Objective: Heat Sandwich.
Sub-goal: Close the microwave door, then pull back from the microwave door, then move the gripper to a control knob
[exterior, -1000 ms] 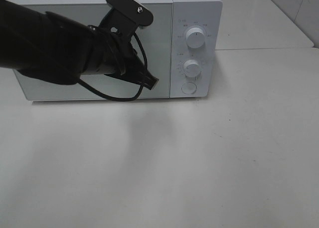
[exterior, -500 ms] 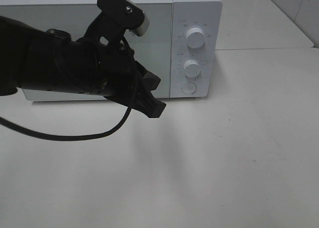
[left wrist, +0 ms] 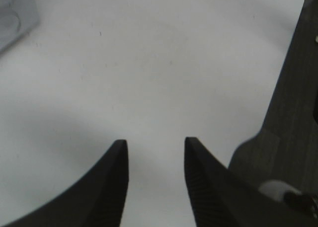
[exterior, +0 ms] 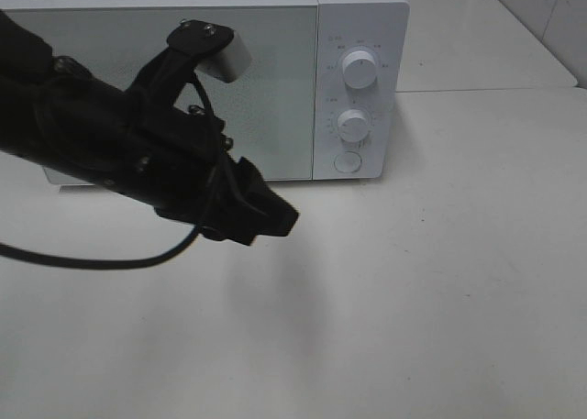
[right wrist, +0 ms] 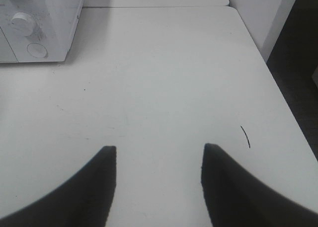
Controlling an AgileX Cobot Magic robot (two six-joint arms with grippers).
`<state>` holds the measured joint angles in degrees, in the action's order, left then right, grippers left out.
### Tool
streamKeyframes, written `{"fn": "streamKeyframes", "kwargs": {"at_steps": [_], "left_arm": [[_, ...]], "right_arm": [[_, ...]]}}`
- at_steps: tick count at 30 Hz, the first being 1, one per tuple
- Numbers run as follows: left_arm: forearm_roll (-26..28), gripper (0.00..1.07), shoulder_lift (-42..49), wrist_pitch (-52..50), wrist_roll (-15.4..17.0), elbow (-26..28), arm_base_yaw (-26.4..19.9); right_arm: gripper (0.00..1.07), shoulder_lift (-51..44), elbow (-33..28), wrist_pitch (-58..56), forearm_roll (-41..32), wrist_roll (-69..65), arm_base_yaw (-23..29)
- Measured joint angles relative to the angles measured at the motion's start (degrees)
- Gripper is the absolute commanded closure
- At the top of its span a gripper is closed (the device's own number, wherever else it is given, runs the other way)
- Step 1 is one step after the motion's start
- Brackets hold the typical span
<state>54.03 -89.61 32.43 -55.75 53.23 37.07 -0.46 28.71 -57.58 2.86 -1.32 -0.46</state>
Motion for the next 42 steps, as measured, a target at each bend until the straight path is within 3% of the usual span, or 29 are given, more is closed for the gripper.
{"fn": "streamKeyframes", "kwargs": {"at_steps": [1,4,5,6,10,16,19,24,31,35,42], "left_arm": [[0.0,0.58,0.0,0.0,0.0,0.0,0.0],[-15.2,0.55,0.0,7.6,13.6,3.2,-3.7],[-23.0,0.50,0.1,11.5,21.0,4.1,-6.2],[-23.0,0.50,0.1,11.5,21.0,4.1,-6.2],[-31.0,0.41,3.4,17.7,30.1,3.8,-12.8],[-32.8,0.41,10.9,18.7,33.7,0.6,-20.9],[-35.9,0.41,18.1,18.9,36.7,-3.6,-27.5],[-40.2,0.41,26.8,20.0,40.9,-7.7,-34.0],[-44.7,0.41,37.4,23.1,45.1,-10.6,-36.0],[-49.2,0.41,45.5,27.3,50.1,-13.3,-36.0],[-50.4,0.41,58.5,30.7,53.2,-17.8,-36.0]], "right_arm": [[0.55,0.0,0.0,0.0,0.0,0.0,0.0],[0.55,0.0,0.0,0.0,0.0,0.0,0.0],[0.55,0.0,0.0,0.0,0.0,0.0,0.0],[0.55,0.0,0.0,0.0,0.0,0.0,0.0],[0.55,0.0,0.0,0.0,0.0,0.0,0.0],[0.55,0.0,0.0,0.0,0.0,0.0,0.0],[0.55,0.0,0.0,0.0,0.0,0.0,0.0],[0.55,0.0,0.0,0.0,0.0,0.0,0.0],[0.55,0.0,0.0,0.0,0.0,0.0,0.0],[0.55,0.0,0.0,0.0,0.0,0.0,0.0],[0.55,0.0,0.0,0.0,0.0,0.0,0.0]]}}
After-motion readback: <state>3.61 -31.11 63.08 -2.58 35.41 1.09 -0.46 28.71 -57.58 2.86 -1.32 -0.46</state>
